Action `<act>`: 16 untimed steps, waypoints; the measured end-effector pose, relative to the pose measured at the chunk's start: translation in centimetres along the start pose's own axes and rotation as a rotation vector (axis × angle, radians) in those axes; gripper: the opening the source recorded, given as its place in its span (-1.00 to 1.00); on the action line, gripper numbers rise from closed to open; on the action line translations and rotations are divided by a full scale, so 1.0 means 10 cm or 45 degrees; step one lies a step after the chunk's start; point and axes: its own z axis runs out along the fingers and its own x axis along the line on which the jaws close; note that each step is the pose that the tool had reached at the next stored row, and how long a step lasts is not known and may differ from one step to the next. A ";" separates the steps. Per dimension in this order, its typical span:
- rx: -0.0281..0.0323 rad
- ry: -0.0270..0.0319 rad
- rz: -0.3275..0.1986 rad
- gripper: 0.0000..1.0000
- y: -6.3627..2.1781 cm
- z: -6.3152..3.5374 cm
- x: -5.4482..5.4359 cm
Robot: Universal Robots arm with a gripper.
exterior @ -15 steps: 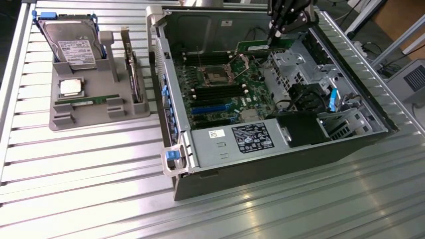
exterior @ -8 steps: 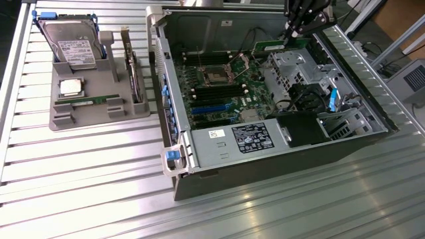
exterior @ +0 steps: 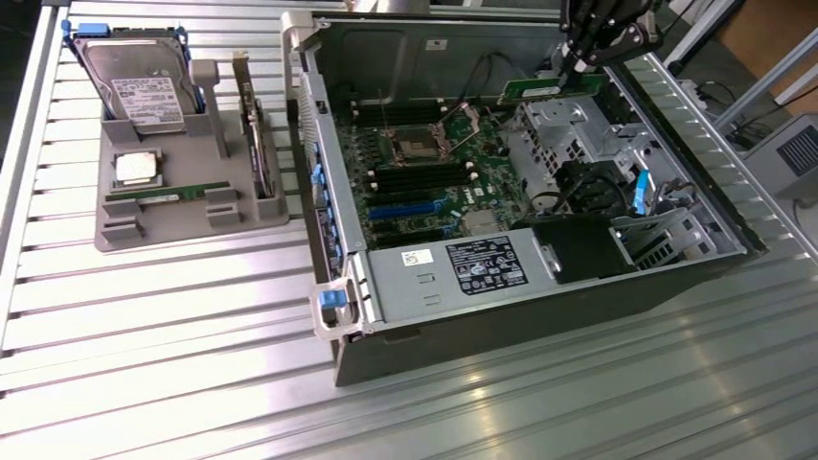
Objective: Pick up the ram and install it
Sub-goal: 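Pick up the ram and move it above insertion slot, then insert the ram into the slot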
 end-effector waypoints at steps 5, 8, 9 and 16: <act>0.0000 0.0001 0.000 -0.73 -0.001 0.004 0.00; -0.0002 0.0012 0.002 -0.73 0.009 0.057 0.00; -0.0003 0.0028 0.002 -0.73 0.013 0.086 0.00; -0.0028 0.0057 0.053 -0.73 0.063 0.272 -0.02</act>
